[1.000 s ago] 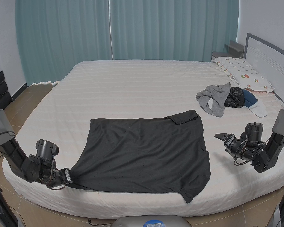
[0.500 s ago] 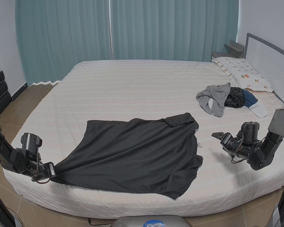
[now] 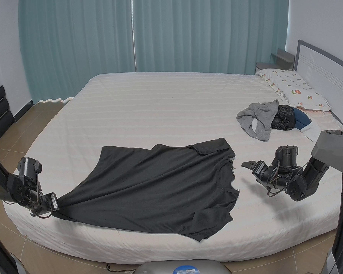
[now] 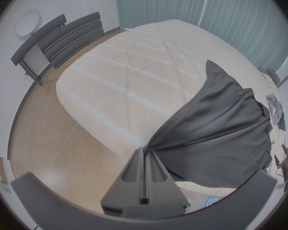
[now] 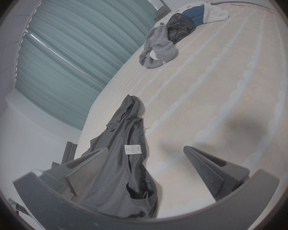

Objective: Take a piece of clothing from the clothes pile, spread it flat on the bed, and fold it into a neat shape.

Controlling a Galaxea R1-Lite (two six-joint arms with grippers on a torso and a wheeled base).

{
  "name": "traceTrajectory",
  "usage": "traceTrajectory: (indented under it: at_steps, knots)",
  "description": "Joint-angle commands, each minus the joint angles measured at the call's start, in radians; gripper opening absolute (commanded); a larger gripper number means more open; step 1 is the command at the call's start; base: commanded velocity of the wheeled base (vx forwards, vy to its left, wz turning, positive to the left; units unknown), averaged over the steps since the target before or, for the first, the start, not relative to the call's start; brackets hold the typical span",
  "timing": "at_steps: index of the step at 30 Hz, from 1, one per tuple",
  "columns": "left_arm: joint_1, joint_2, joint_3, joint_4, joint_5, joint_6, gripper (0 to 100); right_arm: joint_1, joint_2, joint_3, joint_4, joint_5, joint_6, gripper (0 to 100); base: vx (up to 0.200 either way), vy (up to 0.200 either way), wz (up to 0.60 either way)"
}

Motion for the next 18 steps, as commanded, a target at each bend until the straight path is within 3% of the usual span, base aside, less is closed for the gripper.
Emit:
traceTrajectory:
  at_steps: [1,8,18]
  knots:
    - [0.039,0.009,-0.013,-0.001,0.022,0.013,0,0.051,0.051,-0.069,0.034,-0.003,0.002,100,0.000,0.000,0.00]
    - [0.096,0.018,-0.041,-0.001,0.024,0.035,0,0.084,0.113,-0.169,0.103,-0.005,0.002,100,0.000,0.000,0.00]
    - [0.104,0.087,-0.064,-0.004,0.021,0.038,0,0.124,0.163,-0.281,0.194,-0.003,-0.001,100,0.000,0.000,0.00]
